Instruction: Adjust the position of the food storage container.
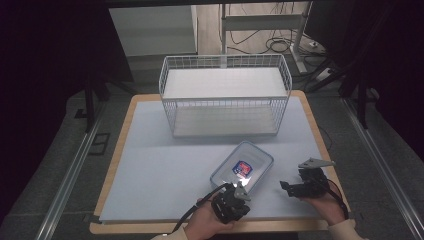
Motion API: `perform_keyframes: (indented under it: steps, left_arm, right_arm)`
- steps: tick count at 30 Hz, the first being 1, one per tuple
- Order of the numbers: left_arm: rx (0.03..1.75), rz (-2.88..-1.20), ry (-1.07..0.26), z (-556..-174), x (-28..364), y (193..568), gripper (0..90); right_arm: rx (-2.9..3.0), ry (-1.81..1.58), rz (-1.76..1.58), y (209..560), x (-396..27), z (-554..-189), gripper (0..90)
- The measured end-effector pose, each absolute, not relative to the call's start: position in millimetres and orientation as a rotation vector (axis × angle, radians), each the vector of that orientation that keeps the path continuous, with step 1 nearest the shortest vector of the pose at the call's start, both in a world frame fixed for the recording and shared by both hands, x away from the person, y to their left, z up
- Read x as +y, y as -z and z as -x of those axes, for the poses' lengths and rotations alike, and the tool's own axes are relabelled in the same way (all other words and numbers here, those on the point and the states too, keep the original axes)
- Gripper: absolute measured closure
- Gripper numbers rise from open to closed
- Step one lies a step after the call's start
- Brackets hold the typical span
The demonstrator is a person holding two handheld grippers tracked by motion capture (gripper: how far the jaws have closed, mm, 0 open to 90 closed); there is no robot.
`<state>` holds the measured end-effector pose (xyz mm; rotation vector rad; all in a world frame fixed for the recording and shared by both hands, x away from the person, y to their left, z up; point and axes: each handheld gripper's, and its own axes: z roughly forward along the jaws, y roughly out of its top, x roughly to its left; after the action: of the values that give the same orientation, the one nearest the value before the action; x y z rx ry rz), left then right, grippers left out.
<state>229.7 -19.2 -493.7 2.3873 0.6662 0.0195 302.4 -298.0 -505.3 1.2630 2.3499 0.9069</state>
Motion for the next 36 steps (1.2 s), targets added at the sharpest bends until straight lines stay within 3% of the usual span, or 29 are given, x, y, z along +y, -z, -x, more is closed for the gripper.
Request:
perform_keyframes:
  steps: [36]
  left_arm:
    - [0.954,-2.261,-0.078,-280.9,70.3,498.4,90.0]
  right_arm:
    - [2.355,-0.906,-1.247,504.4,-299.1,-302.1,13.7]
